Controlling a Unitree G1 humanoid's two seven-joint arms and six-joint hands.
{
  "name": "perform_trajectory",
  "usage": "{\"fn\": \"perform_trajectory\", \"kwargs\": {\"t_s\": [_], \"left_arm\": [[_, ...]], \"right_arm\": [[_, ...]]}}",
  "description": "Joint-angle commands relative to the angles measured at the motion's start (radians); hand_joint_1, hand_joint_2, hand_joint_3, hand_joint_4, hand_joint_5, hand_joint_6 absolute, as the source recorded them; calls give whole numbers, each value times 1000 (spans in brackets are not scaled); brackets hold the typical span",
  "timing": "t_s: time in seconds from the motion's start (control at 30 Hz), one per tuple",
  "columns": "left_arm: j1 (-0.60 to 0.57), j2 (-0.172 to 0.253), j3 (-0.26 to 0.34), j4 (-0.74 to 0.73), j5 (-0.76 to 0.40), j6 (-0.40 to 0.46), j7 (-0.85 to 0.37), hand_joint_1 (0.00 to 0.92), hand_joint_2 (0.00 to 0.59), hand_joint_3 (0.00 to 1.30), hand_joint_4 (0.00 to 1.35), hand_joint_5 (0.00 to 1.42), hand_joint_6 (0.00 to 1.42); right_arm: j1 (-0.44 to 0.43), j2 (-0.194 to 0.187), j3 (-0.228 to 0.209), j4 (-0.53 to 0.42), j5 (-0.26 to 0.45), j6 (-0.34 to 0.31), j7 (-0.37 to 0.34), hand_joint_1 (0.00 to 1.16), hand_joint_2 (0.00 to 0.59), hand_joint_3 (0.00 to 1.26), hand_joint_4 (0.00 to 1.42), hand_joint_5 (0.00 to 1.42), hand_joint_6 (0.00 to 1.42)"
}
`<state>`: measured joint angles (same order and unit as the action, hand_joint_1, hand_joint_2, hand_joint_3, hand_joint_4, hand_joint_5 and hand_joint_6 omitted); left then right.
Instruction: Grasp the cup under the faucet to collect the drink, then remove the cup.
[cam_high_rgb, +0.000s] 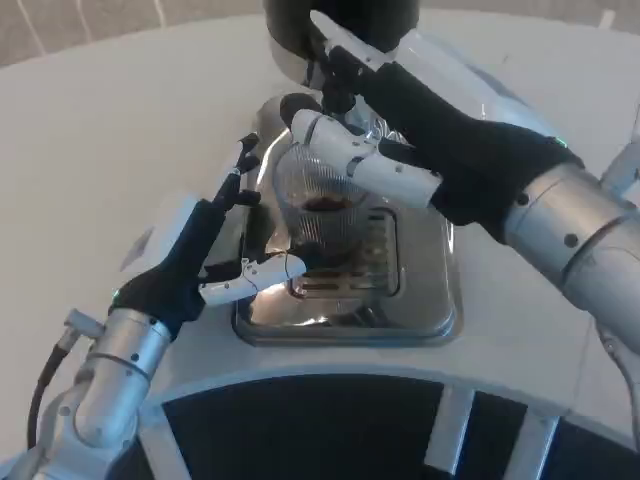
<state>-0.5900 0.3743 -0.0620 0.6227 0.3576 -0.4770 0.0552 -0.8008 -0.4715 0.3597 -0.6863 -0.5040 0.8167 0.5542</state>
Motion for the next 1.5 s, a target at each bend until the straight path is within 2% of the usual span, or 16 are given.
{"fn": "perform_trajectory", "kwargs": {"t_s": [0.03,0.53,0.9,0.97,1.1,1.17,1.33,1.43,1.5], "left_arm": [[6,2,-7,4,0,-15,13,363,52,0,0,217,82],[32,8,-7,-38,-1,-17,3,363,53,0,0,213,82],[64,18,-2,-84,-6,-15,-9,358,55,0,0,212,82],[69,21,0,-93,-7,-15,-12,356,55,0,0,212,82],[77,26,4,-107,-11,-16,-14,354,56,0,0,212,82],[79,27,6,-112,-13,-16,-15,353,56,0,0,212,82],[80,22,3,-117,-12,-12,-14,353,56,0,0,214,82],[80,16,-1,-121,-10,-10,-13,352,56,0,0,219,82],[78,10,-5,-127,-7,-4,-12,352,57,0,0,221,82]], "right_arm": [[44,6,-3,-27,12,5,19,0,485,0,0,0,0],[96,-7,-104,-170,-29,9,-14,2,484,0,0,0,0],[110,2,-148,-259,-65,22,-33,13,499,0,0,0,0],[111,-5,-147,-283,-83,26,-29,14,499,0,0,0,0],[147,-44,-157,-354,-148,15,9,16,499,0,0,0,0],[183,-31,-227,-361,-197,-47,66,16,499,0,0,0,0],[227,34,-374,-361,-298,-193,215,23,497,0,0,0,0],[256,94,-463,-361,-342,-281,306,29,499,0,0,0,0],[307,145,-547,-361,-353,-361,358,32,501,0,0,0,0]]}}
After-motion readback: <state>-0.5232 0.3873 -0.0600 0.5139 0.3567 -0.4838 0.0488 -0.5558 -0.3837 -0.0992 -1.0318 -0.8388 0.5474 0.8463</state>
